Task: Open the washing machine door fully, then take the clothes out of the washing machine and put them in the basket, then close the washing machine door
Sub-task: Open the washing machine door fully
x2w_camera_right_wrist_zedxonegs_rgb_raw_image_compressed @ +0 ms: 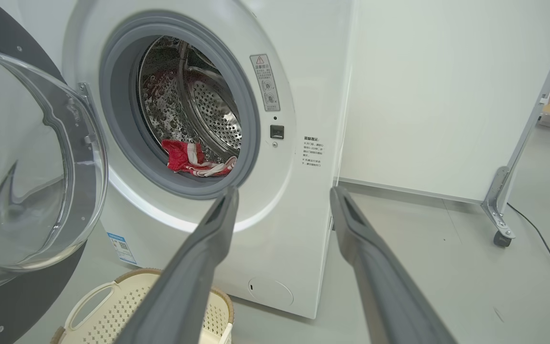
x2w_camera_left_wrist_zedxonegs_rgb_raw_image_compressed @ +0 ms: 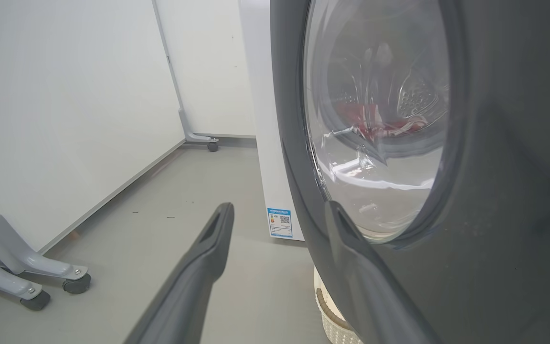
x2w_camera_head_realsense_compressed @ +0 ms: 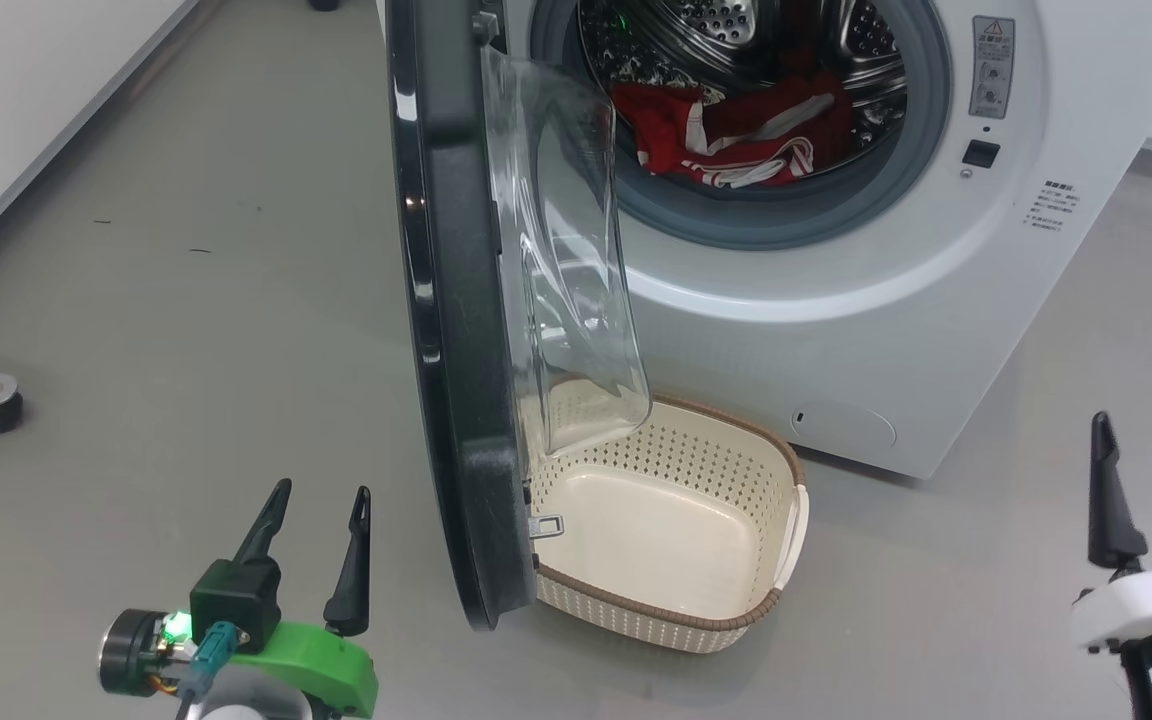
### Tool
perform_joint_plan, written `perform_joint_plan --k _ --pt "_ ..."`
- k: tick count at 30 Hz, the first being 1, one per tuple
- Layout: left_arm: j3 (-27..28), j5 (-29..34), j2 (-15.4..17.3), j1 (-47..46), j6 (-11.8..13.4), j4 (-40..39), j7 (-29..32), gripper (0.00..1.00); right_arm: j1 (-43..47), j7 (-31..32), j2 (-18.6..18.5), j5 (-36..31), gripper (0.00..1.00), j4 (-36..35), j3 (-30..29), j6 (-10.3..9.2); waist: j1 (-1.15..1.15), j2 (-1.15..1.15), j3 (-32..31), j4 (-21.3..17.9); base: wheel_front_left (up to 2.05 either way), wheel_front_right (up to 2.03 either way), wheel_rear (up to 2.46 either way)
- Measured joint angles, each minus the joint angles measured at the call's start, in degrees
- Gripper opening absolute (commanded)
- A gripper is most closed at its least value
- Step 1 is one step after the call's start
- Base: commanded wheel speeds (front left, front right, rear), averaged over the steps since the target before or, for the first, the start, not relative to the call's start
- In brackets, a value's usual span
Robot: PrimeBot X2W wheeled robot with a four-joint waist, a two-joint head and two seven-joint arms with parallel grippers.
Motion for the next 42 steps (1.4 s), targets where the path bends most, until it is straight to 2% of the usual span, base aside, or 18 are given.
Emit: perform_joint_plan --k 9,17,36,42 --pt "0.73 0.0 -0.02 0.01 0.0 0.1 0.0 1.0 6.76 0.0 8.14 -5.6 1.0 -3.35 0.15 -0.01 0.0 0.0 0.24 -0.49 0.0 0.0 0.0" --pt "0.87 0.0 -0.02 0.04 0.0 0.44 0.0 1.0 10.38 0.0 12.66 -9.54 1.0 -5.3 1.69 -0.01 0.0 0.0 0.03 -1.06 0.0 0.0 0.0" --pt "1.4 0.0 -0.02 0.05 -0.03 1.19 0.0 1.0 12.85 0.0 16.28 -13.73 1.0 -6.92 -0.36 0.2 0.0 0.0 -0.38 -1.68 0.0 0.0 0.0" --pt "1.42 0.0 -0.02 0.18 -0.16 1.45 0.0 1.0 13.03 0.0 16.91 -14.62 1.0 -7.09 -1.3 1.13 0.0 0.0 -0.43 -1.67 0.0 0.0 0.0"
